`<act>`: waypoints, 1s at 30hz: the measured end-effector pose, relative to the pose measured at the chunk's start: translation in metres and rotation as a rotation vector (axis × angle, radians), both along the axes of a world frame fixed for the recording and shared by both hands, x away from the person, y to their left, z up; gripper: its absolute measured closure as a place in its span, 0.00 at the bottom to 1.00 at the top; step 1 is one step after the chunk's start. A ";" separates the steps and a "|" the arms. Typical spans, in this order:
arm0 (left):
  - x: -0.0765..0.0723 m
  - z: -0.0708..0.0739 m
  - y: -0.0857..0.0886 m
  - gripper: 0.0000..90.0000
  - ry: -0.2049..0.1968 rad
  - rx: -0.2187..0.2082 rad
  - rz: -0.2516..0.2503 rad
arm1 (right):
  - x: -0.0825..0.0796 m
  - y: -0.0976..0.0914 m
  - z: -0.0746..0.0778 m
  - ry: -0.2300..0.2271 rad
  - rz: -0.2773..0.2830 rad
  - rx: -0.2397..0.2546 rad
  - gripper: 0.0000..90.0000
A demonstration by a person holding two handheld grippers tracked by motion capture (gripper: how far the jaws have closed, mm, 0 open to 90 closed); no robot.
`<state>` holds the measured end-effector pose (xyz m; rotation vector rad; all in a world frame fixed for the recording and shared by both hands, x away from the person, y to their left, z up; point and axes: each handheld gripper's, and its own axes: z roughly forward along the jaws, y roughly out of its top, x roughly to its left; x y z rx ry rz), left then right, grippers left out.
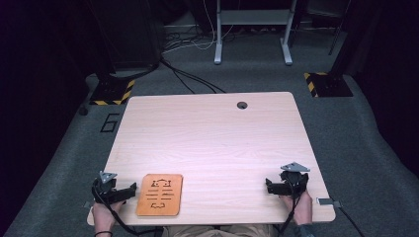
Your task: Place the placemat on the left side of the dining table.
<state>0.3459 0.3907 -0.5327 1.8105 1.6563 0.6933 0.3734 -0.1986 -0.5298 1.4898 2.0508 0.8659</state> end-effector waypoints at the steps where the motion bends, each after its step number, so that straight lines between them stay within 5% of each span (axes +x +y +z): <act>1: 0.000 0.000 0.000 0.00 0.000 0.000 0.000 | 0.000 0.000 0.000 0.000 -0.004 0.003 0.00; 14: 0.000 0.000 0.000 0.00 0.000 0.001 0.001 | 0.002 0.004 0.002 -0.011 0.013 -0.040 0.00; 22: 0.000 0.000 0.000 0.00 0.003 0.001 0.003 | 0.003 0.006 0.008 0.014 0.035 0.044 0.00; 30: 0.000 0.000 -0.001 0.00 0.004 0.002 0.010 | 0.002 0.018 0.016 0.019 0.085 0.069 0.00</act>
